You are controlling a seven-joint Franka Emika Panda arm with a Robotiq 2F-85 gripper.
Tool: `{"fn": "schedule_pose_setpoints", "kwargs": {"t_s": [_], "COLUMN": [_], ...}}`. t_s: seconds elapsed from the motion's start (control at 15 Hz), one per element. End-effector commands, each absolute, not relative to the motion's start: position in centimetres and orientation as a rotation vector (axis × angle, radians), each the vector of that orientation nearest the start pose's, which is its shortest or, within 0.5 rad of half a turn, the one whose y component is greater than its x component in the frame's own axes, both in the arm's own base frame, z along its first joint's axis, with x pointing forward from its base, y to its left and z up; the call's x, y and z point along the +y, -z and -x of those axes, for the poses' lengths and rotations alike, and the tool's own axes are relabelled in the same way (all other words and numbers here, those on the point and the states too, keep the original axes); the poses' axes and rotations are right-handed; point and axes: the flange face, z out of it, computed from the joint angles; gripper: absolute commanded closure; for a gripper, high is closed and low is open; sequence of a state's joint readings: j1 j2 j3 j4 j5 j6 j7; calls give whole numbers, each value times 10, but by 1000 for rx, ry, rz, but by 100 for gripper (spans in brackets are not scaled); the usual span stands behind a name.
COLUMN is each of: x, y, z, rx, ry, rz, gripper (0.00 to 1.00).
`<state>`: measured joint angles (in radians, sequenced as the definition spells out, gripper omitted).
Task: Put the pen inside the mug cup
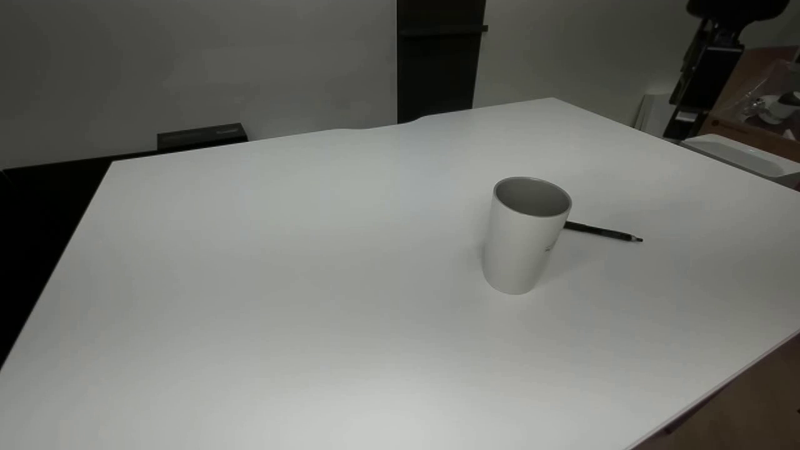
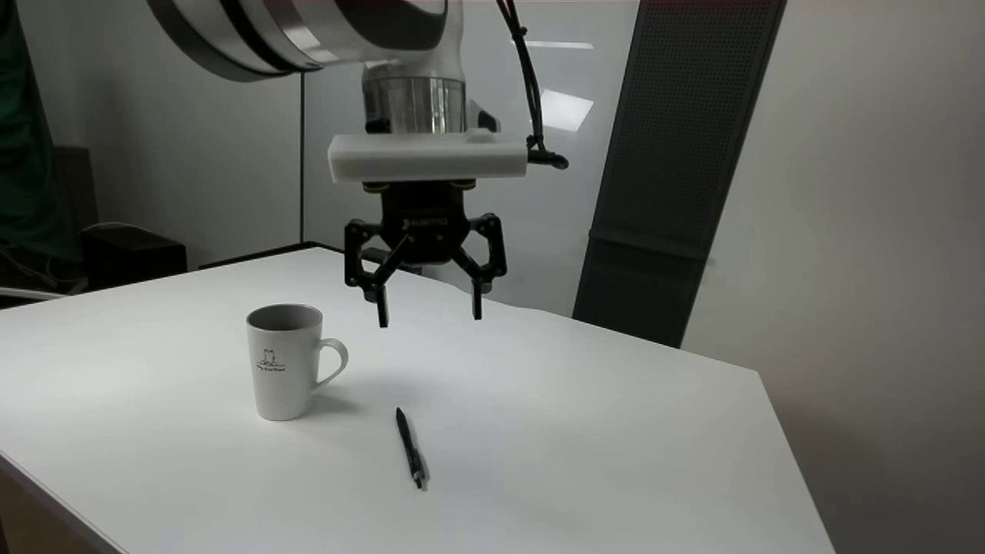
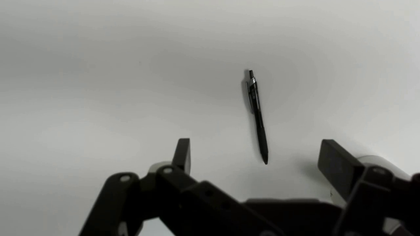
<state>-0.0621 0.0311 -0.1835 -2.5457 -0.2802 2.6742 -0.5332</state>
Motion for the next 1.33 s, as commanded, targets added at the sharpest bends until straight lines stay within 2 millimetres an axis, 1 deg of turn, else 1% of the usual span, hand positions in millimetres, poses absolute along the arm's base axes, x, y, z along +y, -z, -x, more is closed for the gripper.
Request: {"fn": "schedule_pose_setpoints", "kwargs": {"t_s": [0.0, 0.13, 0.33, 0.67, 0.8, 0.93, 1.27], "x": [-100, -96, -84, -75, -73, -76, -93], "y": [-239, -222, -199, -162, -152, -145, -136], "z": [-465, -471, -478, -480, -482, -486, -493], "rx": [-827, -800, -728, -706, -713, -723, -790], "ry": [49, 59, 103, 94, 98, 97, 78], "rz": [3260, 3282, 3268, 3159, 3108, 3071, 3036], "gripper": [0, 0, 0, 0, 0, 0, 0]}}
